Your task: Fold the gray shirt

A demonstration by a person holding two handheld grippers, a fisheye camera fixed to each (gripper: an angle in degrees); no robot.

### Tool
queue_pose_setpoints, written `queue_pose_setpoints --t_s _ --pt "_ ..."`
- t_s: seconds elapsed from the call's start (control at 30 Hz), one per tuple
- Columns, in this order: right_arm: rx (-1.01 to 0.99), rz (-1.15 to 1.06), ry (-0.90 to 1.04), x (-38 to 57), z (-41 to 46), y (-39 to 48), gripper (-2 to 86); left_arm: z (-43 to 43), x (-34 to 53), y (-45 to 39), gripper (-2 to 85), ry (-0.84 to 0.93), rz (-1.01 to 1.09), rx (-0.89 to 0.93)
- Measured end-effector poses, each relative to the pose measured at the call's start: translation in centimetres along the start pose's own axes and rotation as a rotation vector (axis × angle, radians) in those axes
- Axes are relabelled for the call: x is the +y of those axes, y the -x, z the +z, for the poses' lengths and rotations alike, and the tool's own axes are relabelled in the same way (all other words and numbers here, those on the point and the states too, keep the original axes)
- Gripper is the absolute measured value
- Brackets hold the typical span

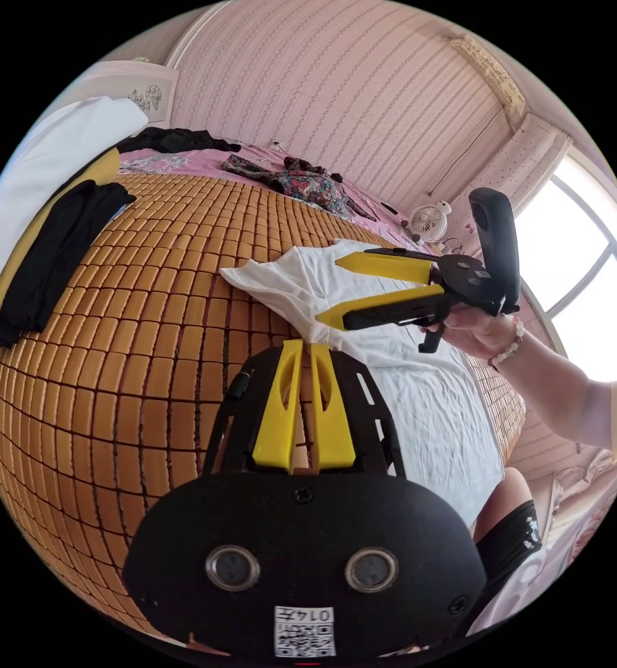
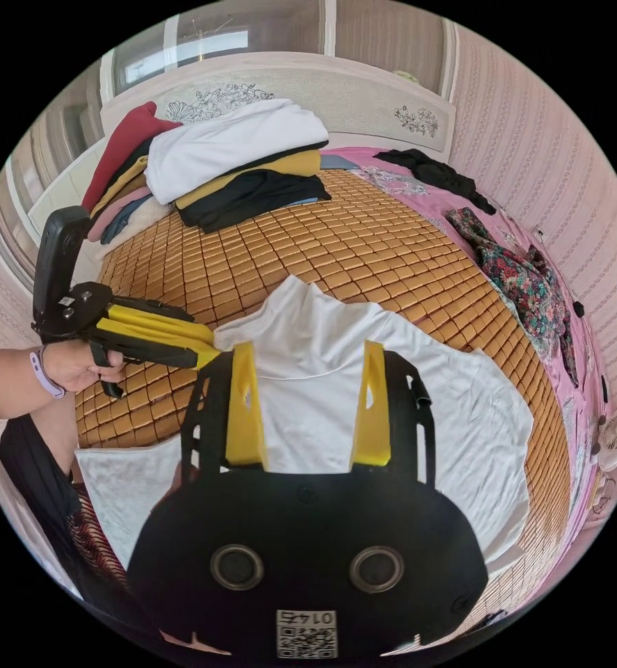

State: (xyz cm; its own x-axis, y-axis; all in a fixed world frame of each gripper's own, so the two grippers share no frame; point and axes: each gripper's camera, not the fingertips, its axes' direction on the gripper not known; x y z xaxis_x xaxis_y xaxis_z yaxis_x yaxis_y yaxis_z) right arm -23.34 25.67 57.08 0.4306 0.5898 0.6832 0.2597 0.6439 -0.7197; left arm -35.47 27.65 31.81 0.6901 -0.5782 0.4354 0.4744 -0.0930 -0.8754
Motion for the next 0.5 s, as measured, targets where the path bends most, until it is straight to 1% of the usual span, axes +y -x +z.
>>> queue_pose_setpoints --t_s 0.1,0.13,0.17,0.27,0.3,0.33,0.43,0.5 --pt "0.083 0.112 0.014 -0.9 -0.1 -1.4 11.0 -0.5 0.0 0.2 -0.3 -0.008 -0.001 -0.010" --pt "0.077 0.107 0.020 -1.1 -0.1 -1.6 9.8 -0.7 0.0 0.2 -0.3 -0.008 -0.001 -0.021" --pt "0.017 0.092 0.018 -1.6 -0.3 -2.0 7.2 -0.9 0.0 0.2 -0.3 -0.009 -0.002 -0.032" --pt "-0.267 0.038 0.018 -3.2 -0.4 -3.1 0.9 -1.3 0.3 0.7 -0.3 -0.021 -0.022 -0.038" --pt "-0.286 0.082 0.022 -3.9 -0.1 -3.7 0.8 -1.3 0.3 0.8 -0.3 -0.022 -0.026 -0.037" --pt "-0.266 0.099 0.025 -4.3 -0.1 -3.8 0.8 -1.3 0.5 1.0 -0.3 -0.022 -0.034 -0.034" --pt "-0.209 0.060 0.030 -5.9 0.3 -3.4 0.7 -1.0 0.7 1.6 -0.3 -0.018 -0.049 -0.017" --pt "-0.192 0.047 0.072 -7.1 1.1 -2.9 0.7 -0.9 0.7 1.7 -0.3 -0.017 -0.049 -0.012"
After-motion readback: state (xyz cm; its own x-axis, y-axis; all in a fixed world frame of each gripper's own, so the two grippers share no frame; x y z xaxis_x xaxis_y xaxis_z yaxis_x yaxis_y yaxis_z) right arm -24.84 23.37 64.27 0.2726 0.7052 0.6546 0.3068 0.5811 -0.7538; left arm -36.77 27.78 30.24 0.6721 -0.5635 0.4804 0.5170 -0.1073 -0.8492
